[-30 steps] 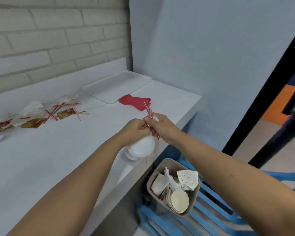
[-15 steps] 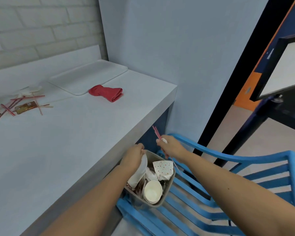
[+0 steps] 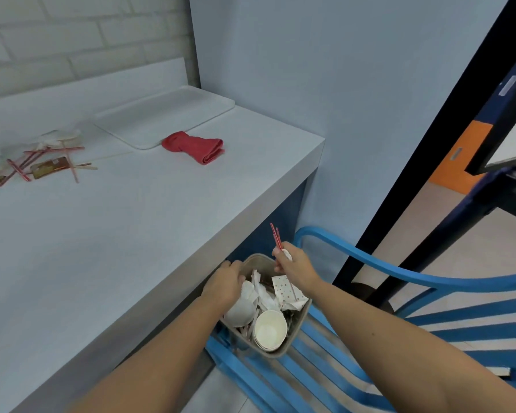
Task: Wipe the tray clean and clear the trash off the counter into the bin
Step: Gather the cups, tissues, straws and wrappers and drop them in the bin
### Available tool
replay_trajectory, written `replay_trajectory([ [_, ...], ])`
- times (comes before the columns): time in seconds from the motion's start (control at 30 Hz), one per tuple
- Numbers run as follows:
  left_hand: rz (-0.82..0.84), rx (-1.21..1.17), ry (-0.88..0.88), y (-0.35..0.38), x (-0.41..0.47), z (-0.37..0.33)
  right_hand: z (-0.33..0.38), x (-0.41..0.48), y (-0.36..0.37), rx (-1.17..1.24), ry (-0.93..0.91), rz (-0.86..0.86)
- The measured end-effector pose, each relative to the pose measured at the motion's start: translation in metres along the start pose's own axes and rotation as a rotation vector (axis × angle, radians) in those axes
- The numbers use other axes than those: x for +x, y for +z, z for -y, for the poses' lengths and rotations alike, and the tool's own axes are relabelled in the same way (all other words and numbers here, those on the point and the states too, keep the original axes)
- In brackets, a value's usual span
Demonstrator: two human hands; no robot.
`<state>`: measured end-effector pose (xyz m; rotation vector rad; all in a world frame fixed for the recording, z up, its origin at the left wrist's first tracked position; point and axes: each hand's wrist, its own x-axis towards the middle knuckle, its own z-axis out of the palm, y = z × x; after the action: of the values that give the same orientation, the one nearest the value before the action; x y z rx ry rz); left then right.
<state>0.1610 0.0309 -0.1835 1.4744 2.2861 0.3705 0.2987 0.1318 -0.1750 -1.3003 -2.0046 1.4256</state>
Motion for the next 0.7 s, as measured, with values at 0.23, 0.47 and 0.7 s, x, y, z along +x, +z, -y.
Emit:
replay_trajectory([
  [0.23, -0.068, -0.048, 0.048, -0.013, -0.007, -0.005, -0.016, 0.003, 0.017, -0.418, 0.101, 0.193],
  [0.47, -0.112, -0.074, 0.076, -0.024, -0.009, -0.010, 0.010, 0.008, 0.006, -0.552, 0.027, 0.227],
  [0.7, -0.276, -0.169, 0.146, -0.058, -0.016, -0.021, 0.085, 0.015, -0.016, -0.542, 0.033, 0.532],
])
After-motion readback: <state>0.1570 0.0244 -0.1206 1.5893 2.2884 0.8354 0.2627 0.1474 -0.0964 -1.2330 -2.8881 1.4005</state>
